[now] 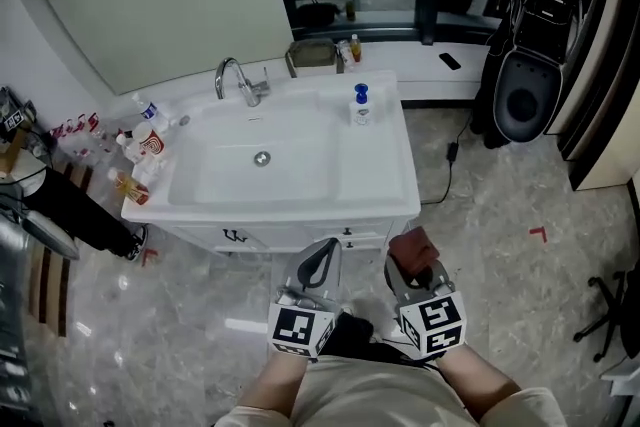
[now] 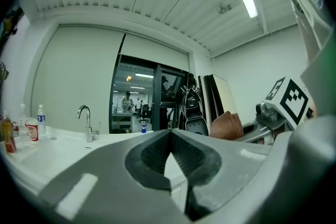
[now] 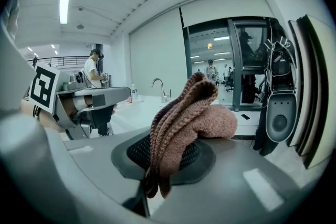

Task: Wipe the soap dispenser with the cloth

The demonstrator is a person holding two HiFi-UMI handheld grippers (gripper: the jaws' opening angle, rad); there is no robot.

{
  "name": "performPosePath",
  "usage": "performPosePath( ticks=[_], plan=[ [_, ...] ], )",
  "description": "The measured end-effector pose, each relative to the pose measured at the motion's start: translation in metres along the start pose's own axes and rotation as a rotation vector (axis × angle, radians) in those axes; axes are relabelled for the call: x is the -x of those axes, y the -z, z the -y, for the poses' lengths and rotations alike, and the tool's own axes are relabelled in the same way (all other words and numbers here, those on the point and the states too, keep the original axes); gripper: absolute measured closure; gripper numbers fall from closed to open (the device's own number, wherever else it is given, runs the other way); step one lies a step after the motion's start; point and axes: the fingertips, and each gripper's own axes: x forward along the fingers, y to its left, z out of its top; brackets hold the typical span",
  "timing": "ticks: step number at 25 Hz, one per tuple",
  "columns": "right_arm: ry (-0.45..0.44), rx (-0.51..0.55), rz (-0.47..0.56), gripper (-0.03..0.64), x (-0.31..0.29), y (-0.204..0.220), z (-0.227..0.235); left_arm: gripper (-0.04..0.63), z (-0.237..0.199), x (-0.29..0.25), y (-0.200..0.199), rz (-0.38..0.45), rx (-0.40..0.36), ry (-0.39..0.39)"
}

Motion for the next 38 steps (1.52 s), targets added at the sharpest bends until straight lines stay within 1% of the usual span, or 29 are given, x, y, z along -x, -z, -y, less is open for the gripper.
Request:
performPosePath(
  ticks=[2, 5, 11, 14, 21, 38],
  plan=[
    [0.011, 0.001, 0.012, 0.537, 0.012, -0.001, -0.004, 0.595, 0.005, 0.012, -0.006, 0.006, -0.012, 0.001],
    [0.030, 0.003, 0.029, 0.537, 0.022, -0.004, -0.006, 0.595, 0.008, 0.023, -0.012, 0.009, 0.000, 0.008],
    [0.105, 0.044, 0.057, 0.537, 0.040, -0.020, -0.014, 0.595, 0.012, 0.041, -0.016, -0.046, 0.036, 0.064],
    [0.127, 0.070, 0.088, 0.538, 0.045, -0.033, -0.022, 0.595, 0.008, 0.049, -0.023, -0.045, 0.051, 0.076],
    [0.122, 0.077, 0.111, 0.538, 0.048, -0.044, -0.037, 0.595, 0.000, 0.061, -0.038, -0.019, 0.039, 0.071],
    [0.122, 0.076, 0.129, 0.538, 0.051, -0.054, -0.025, 0.595, 0.006, 0.055, -0.043, -0.020, 0.031, 0.075]
  ],
)
